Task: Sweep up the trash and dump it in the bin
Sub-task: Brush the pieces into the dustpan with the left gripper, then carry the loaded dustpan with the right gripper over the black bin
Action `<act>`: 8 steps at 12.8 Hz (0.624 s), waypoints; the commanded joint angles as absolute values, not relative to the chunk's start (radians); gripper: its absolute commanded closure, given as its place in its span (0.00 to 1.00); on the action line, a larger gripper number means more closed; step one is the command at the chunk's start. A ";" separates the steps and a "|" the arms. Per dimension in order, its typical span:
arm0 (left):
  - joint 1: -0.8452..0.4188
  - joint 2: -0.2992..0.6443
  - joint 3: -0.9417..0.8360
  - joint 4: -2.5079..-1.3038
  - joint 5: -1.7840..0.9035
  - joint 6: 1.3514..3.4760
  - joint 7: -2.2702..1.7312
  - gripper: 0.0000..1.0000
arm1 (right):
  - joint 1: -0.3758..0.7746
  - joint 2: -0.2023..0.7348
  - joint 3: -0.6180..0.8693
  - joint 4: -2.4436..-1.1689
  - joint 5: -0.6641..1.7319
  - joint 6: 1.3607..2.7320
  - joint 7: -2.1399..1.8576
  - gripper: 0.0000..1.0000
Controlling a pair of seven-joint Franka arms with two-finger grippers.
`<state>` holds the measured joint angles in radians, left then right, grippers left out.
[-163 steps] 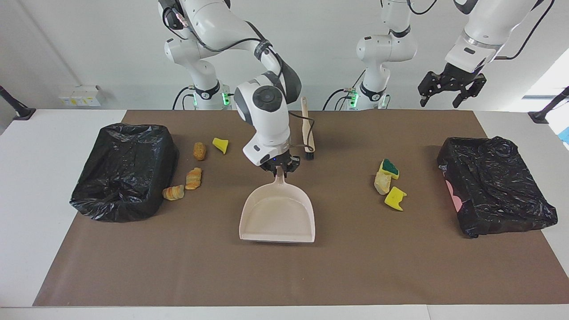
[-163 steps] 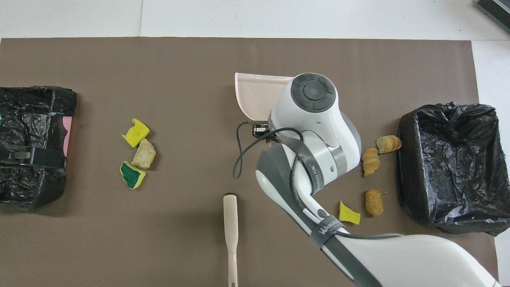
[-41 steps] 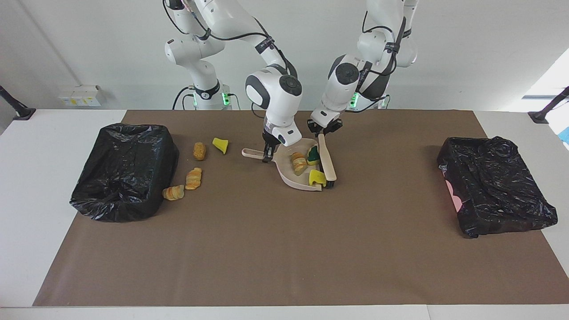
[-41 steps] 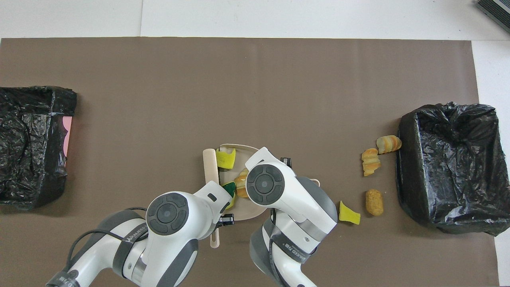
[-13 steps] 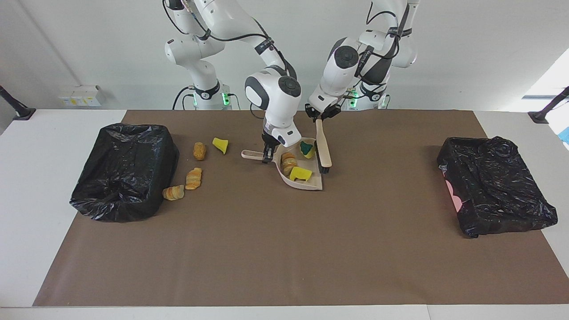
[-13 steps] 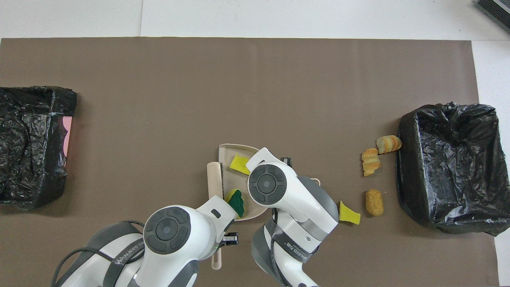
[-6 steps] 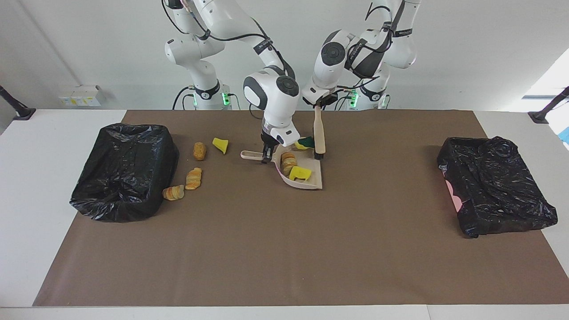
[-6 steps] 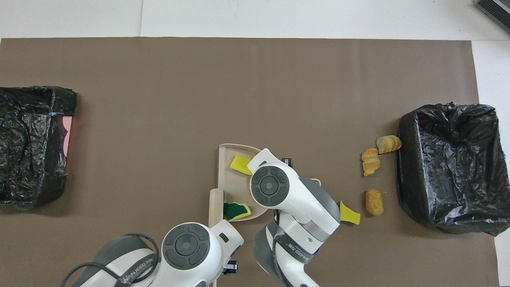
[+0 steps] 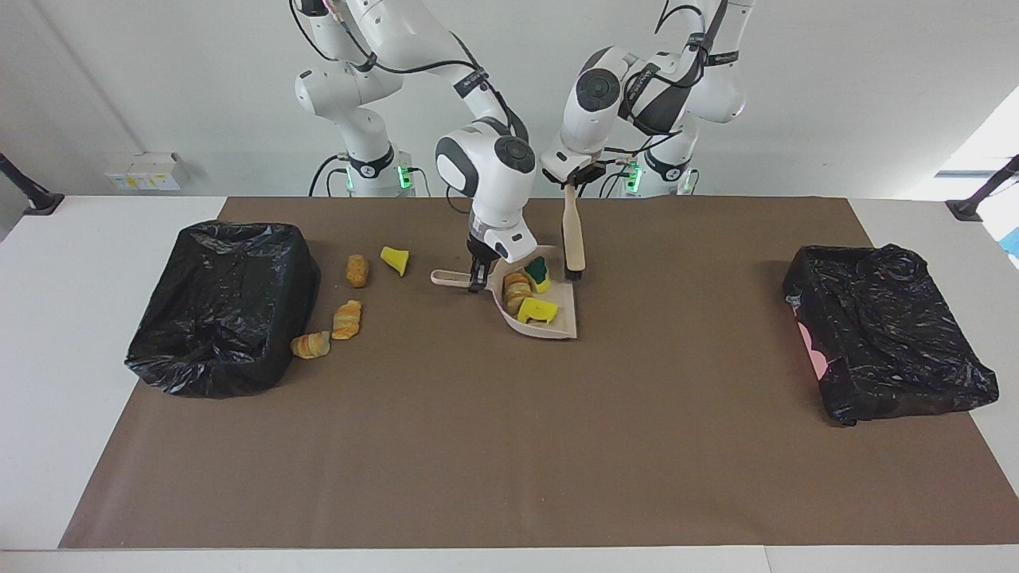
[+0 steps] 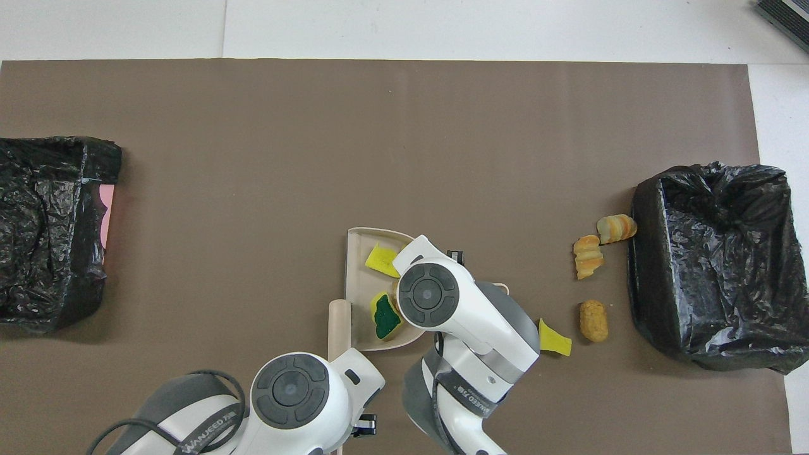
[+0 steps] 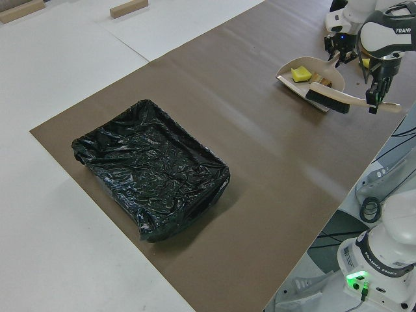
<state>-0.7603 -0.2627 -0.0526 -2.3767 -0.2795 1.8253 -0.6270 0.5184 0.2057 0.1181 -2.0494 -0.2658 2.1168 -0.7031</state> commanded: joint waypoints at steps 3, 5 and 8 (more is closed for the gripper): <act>-0.696 -0.337 -0.038 -2.341 -0.285 1.726 -0.643 1.00 | 0.493 0.226 0.127 -2.014 -0.267 2.123 -0.718 1.00; -0.651 -0.334 -0.041 -2.341 -0.275 1.738 -0.643 1.00 | 0.444 0.218 0.127 -1.971 -0.256 2.065 -0.814 1.00; -0.621 -0.331 -0.043 -2.350 -0.273 1.788 -0.630 1.00 | 0.341 0.190 0.127 -1.896 -0.238 1.949 -1.009 1.00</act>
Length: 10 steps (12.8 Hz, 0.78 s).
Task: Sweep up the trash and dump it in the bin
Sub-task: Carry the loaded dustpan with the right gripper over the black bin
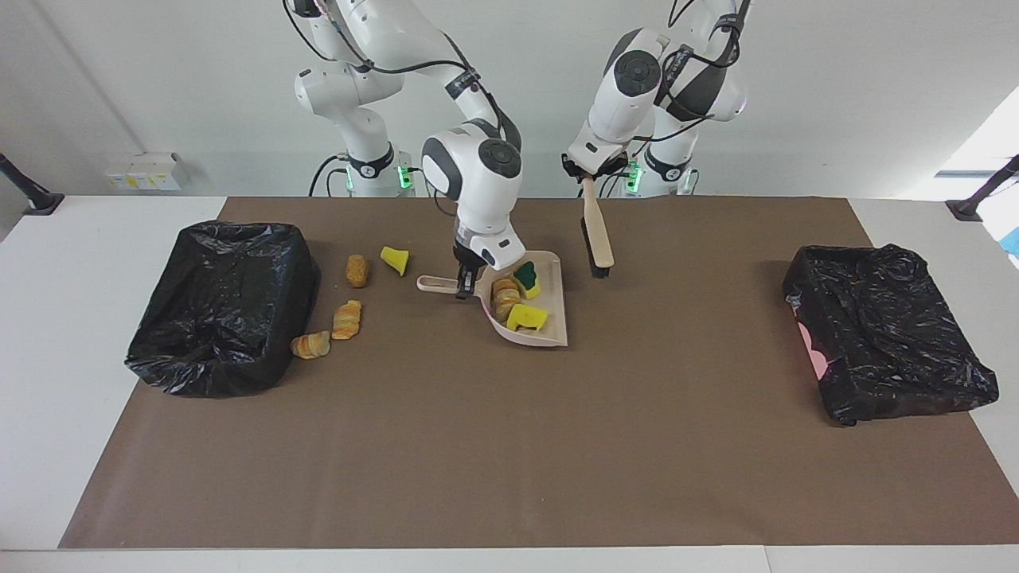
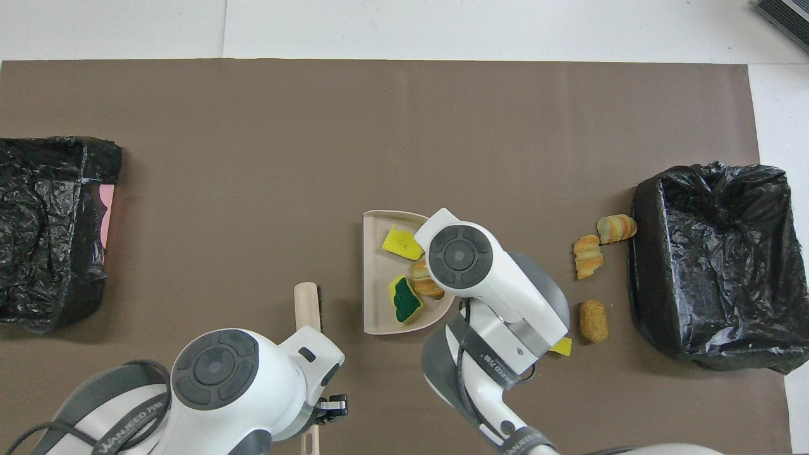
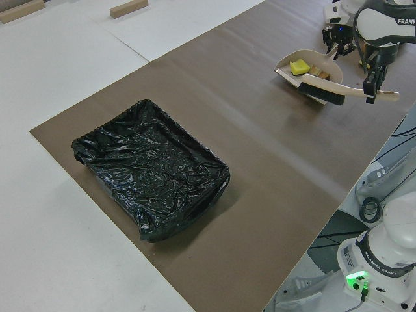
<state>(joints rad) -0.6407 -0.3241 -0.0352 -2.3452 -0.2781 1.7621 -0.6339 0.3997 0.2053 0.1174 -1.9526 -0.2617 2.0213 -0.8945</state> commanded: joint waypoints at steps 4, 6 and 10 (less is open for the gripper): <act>-0.649 -0.289 -0.051 -2.353 -0.273 1.928 -0.646 1.00 | 0.203 0.189 0.127 -1.801 -0.209 1.853 -1.227 1.00; -0.744 -0.209 -0.051 -2.352 -0.275 2.032 -0.693 1.00 | 0.135 0.189 0.127 -1.764 -0.204 1.816 -1.323 1.00; -0.865 -0.112 -0.052 -2.336 -0.275 2.131 -0.707 1.00 | 0.019 0.173 0.120 -1.709 -0.222 1.772 -1.463 1.00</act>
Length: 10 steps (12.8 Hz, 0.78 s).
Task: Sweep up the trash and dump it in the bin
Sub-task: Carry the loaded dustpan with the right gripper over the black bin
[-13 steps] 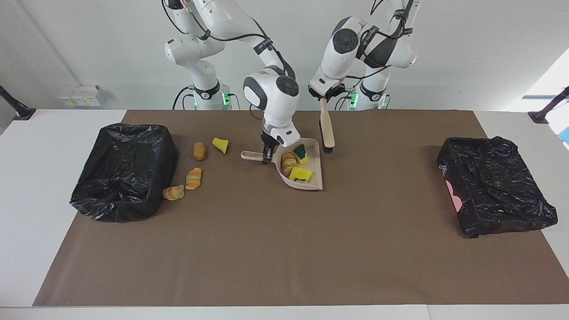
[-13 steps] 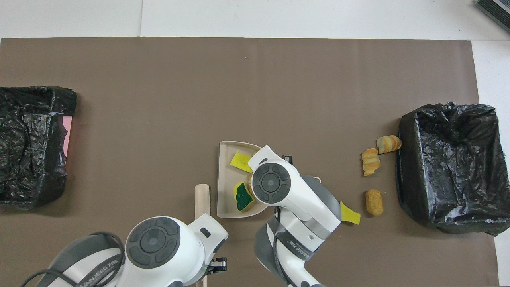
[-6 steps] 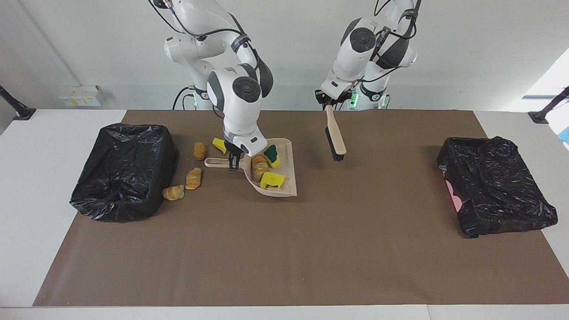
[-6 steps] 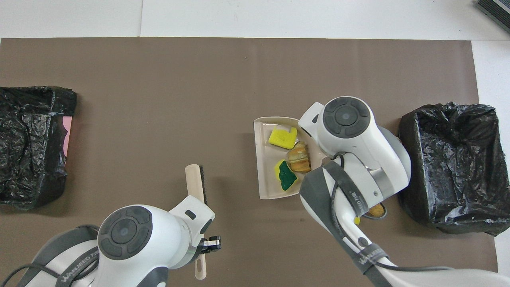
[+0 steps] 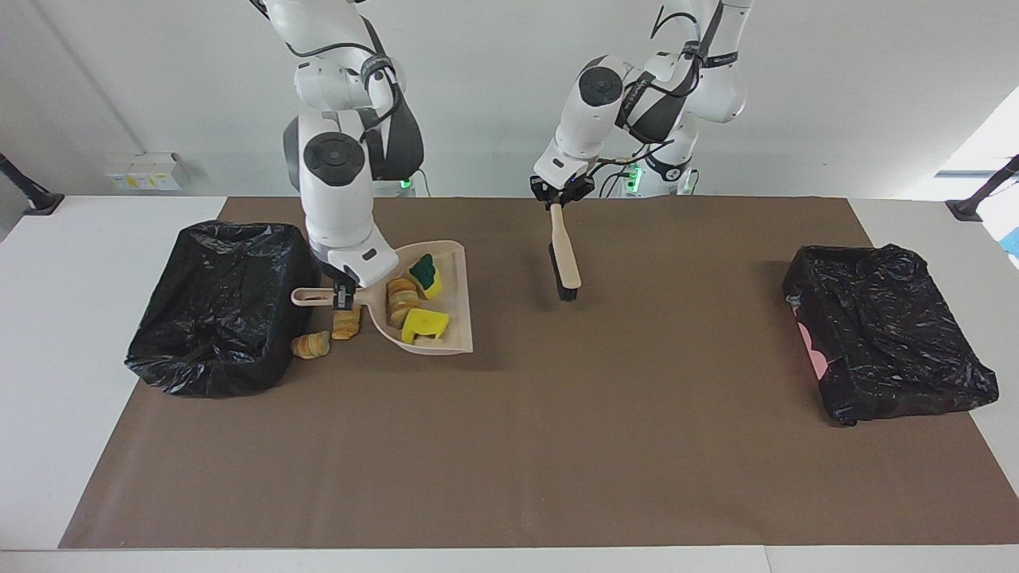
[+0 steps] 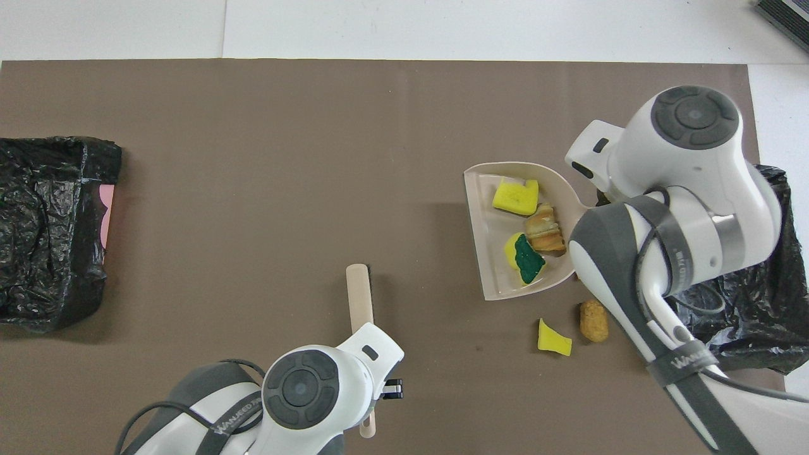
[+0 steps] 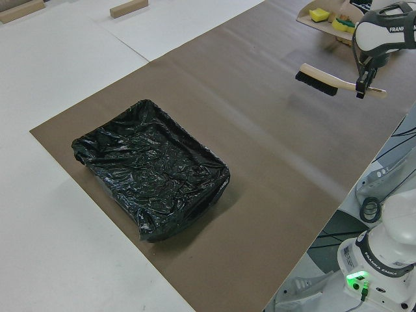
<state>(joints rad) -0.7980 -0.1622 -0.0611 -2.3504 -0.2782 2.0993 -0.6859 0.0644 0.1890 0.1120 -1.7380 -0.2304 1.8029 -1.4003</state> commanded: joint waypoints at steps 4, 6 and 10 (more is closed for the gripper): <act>-0.932 -0.100 -0.052 -2.352 -0.275 2.178 -0.767 1.00 | -0.057 0.127 0.117 -1.710 -0.326 1.772 -1.491 1.00; -0.933 -0.091 -0.052 -2.370 -0.276 2.204 -0.764 1.00 | -0.095 0.118 0.117 -1.713 -0.395 1.772 -1.505 1.00; -0.920 -0.092 -0.051 -2.402 -0.276 2.224 -0.755 1.00 | -0.253 0.117 0.118 -1.726 -0.437 1.811 -1.529 1.00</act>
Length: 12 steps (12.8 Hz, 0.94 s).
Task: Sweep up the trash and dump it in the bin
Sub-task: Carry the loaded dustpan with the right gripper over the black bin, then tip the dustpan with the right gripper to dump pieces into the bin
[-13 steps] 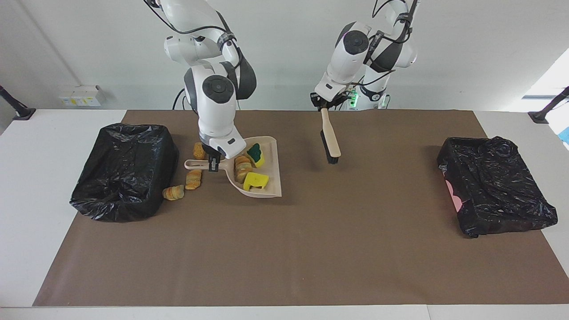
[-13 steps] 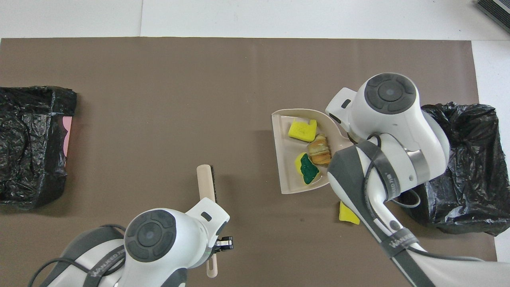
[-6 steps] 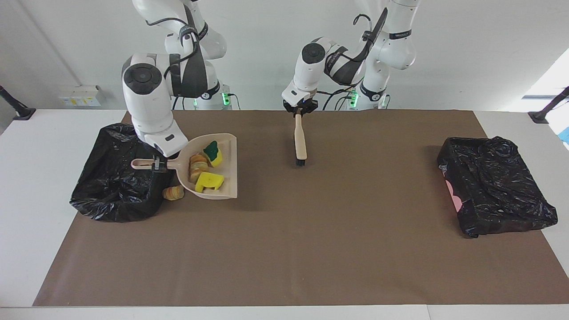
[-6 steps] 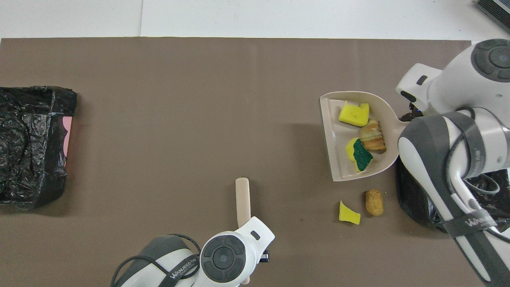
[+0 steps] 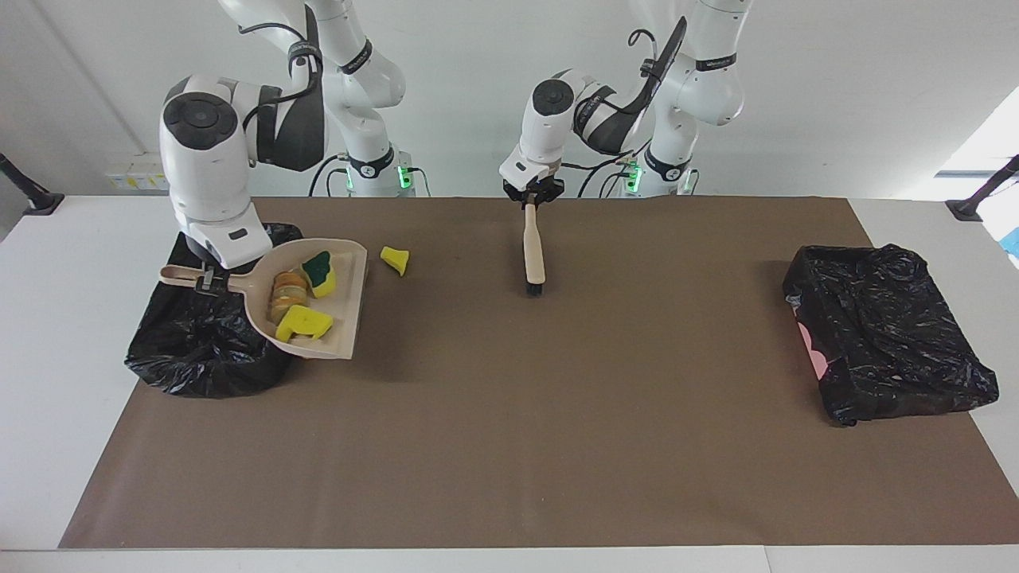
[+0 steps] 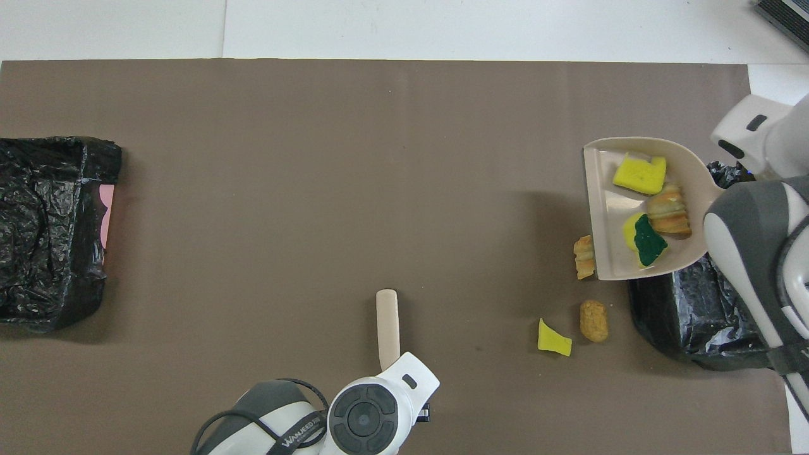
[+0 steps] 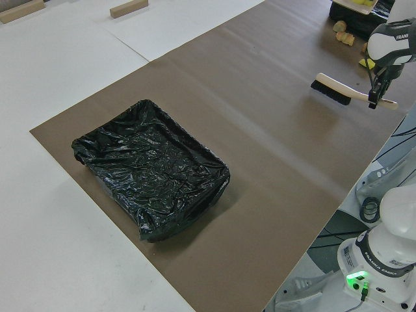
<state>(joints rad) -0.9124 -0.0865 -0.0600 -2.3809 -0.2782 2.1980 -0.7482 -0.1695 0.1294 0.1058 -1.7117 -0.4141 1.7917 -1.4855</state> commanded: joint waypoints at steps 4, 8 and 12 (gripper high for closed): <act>-0.910 -0.094 -0.051 -2.411 -0.276 2.223 -0.752 0.65 | -0.382 0.008 0.117 -1.928 -0.518 1.997 -1.549 1.00; -0.855 -0.087 -0.049 -2.405 -0.276 2.197 -0.758 0.00 | -0.413 -0.057 0.117 -2.023 -0.693 2.029 -1.548 1.00; -0.686 -0.089 -0.046 -2.375 -0.258 2.164 -0.755 0.00 | -0.413 -0.072 0.115 -2.037 -0.849 2.014 -1.497 1.00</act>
